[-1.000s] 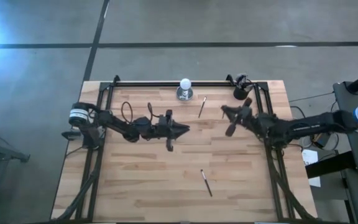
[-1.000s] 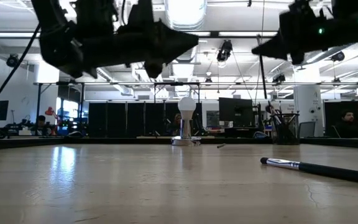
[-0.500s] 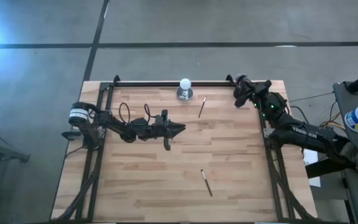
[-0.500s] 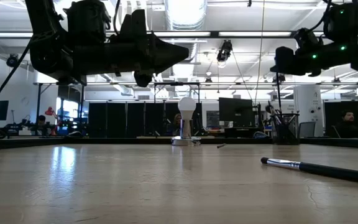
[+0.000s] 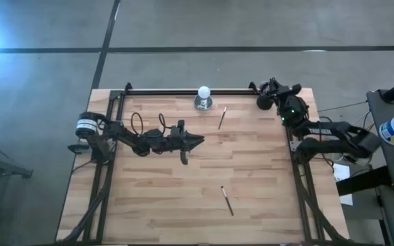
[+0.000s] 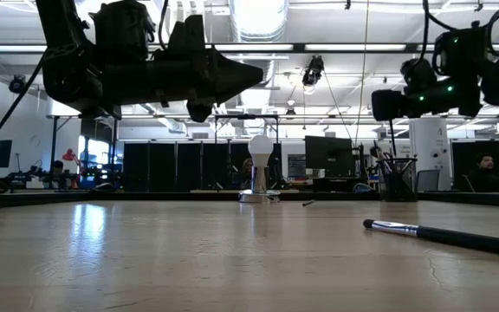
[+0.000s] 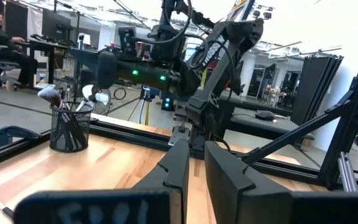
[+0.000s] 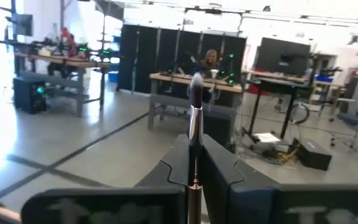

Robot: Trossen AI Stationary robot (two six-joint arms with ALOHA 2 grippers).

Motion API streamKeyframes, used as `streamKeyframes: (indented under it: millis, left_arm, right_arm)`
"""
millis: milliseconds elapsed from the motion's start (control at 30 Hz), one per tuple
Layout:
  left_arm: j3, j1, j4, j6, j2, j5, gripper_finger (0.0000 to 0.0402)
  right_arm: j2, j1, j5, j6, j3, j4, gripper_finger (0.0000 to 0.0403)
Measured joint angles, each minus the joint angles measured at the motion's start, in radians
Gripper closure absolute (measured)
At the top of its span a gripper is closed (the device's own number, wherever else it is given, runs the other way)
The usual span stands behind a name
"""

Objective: Pick & Place Makeup Supplies
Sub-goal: Put the makeup brush into the makeup holder

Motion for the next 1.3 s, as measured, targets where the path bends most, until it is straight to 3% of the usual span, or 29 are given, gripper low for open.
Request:
streamKeyframes:
  millis: [400,833,1067,1300]
  left_arm:
    - [-0.003,-0.001,-0.004,-0.013,0.0,0.0,0.0356]
    - [-0.003,-0.001,-0.027,-0.013,0.0,0.001,0.0356]
    - [-0.003,-0.001,-0.046,-0.017,0.0,0.001,0.0356]
    - [-0.014,-0.001,-0.102,-0.02,0.0,-0.015,0.0356]
  right_arm:
    - [0.191,-0.014,0.02,0.052,0.0,0.079,0.0389]
    - [0.259,-0.013,0.05,0.114,0.003,0.03,0.0363]
    - [0.171,-0.013,0.058,0.173,0.048,-0.184,0.0324]
    - [0.041,-0.013,0.06,0.249,0.165,-0.643,0.0275]
